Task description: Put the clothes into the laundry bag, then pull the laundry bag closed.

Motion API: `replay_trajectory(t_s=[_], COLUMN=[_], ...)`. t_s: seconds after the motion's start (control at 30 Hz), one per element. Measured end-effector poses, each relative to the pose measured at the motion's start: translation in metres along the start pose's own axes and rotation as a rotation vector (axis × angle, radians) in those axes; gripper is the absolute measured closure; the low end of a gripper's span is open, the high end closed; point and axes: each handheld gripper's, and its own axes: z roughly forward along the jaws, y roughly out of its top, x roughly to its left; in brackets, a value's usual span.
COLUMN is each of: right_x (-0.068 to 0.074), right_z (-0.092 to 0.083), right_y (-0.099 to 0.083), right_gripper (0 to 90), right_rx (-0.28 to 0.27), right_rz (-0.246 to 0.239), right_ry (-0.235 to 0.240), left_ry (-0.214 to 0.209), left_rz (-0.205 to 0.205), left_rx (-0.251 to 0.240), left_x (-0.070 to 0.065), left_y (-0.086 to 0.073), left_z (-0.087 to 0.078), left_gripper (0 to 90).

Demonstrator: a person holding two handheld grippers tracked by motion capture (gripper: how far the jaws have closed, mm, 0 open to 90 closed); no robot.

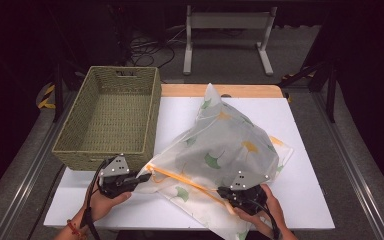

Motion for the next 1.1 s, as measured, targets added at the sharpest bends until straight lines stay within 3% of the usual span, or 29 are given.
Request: replay_trajectory(t_s=[0.07,0.3,0.53,0.77,0.83,0.93,1.1], right_x=[0.0,0.002,0.008,0.022,0.025,0.031,0.046], right_z=[0.0,-0.002,-0.007,-0.014,-0.015,-0.009,0.022], right_y=[-0.001,-0.001,0.012,0.035,0.042,0.055,0.076], right_gripper=[86.8,81.5,73.9,66.4,69.5,83.1,81.7], right_rx=[0.002,-0.008,-0.076,-0.176,-0.208,-0.236,-0.201], right_rz=[0.003,0.002,-0.018,-0.051,-0.055,-0.08,-0.114], right_ry=[-0.001,-0.009,0.009,0.016,0.028,0.084,0.127], left_ry=[-0.003,0.003,-0.001,-0.009,-0.014,-0.014,-0.025], left_rz=[0.007,0.024,0.029,0.048,0.053,0.055,0.073], left_rx=[0.012,0.036,0.05,0.07,0.073,0.075,0.081], left_x=[-0.002,-0.004,-0.008,-0.014,-0.015,-0.017,-0.022], left_y=[0.0,0.0,-0.001,-0.001,-0.001,0.0,-0.001], left_z=[0.001,0.003,0.006,0.013,0.015,0.016,0.018], left_gripper=[88.0,88.6,88.6,88.6,88.6,88.6,88.7])
